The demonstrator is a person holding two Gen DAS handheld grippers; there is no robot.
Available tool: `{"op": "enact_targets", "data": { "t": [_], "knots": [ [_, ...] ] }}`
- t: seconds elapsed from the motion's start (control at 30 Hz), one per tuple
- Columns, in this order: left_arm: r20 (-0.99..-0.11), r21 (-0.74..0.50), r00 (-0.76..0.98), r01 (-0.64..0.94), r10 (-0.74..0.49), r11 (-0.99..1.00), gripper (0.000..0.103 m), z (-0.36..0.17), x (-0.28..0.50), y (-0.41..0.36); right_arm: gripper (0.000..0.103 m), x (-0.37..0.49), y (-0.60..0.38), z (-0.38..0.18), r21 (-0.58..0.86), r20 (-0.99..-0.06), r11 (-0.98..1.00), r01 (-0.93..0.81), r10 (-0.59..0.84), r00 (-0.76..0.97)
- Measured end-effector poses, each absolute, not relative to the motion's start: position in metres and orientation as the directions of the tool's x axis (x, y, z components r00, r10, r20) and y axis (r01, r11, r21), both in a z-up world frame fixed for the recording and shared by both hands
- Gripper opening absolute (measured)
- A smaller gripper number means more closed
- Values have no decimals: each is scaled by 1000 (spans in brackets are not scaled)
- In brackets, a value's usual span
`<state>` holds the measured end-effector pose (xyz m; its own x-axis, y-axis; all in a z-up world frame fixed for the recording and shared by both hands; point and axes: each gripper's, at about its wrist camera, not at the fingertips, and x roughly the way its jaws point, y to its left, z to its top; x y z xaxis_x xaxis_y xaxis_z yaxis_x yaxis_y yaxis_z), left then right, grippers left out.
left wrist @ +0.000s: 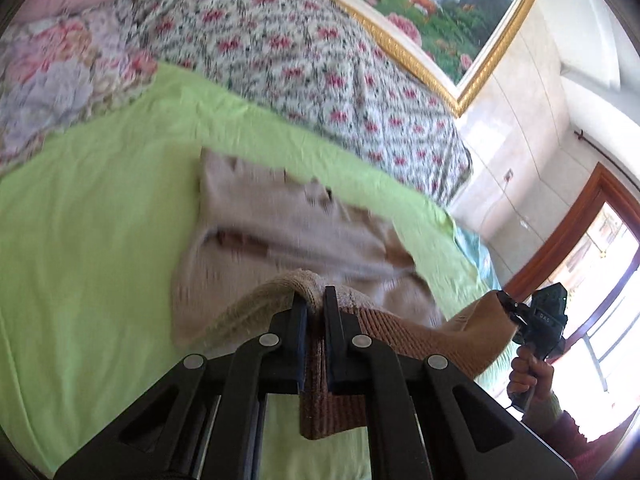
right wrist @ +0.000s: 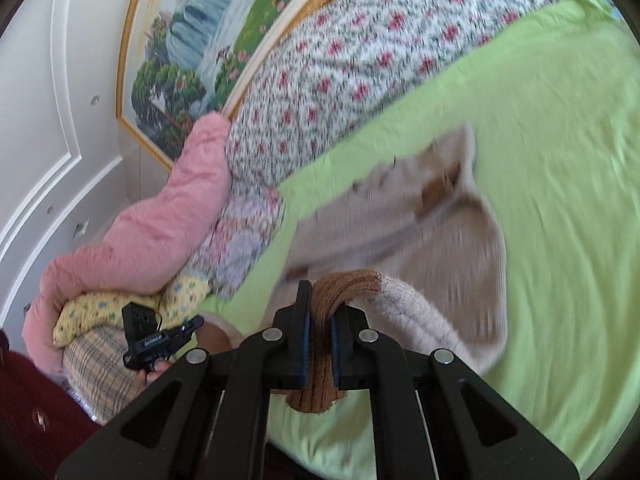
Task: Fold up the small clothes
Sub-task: 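Lift the hem with both tools and fold it toward the collar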
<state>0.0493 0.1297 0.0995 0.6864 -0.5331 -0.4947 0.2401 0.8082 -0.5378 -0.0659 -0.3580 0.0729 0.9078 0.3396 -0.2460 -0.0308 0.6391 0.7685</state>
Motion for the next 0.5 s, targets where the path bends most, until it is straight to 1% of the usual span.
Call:
{"op": "enact_targets", "data": {
  "t": [0.1,0.27,0.37,0.5],
  "knots": [
    [-487,-533,707,224,-512,816,4,101,79,131,9,-38,-375,80,761,-249,649,-7,302,920],
    [-491,-529,731,182,-474,829,4,101,144,133,9,26,-404,83,736,-310,673,75,236,921],
    [-500,-528,734,163,-459,834,4,99,183,131,9,59,-417,83,731,-321,676,91,223,920],
    [-522,-511,733,141,-436,848,4,89,228,126,9,101,-428,78,696,-366,705,136,186,912]
  ]
}}
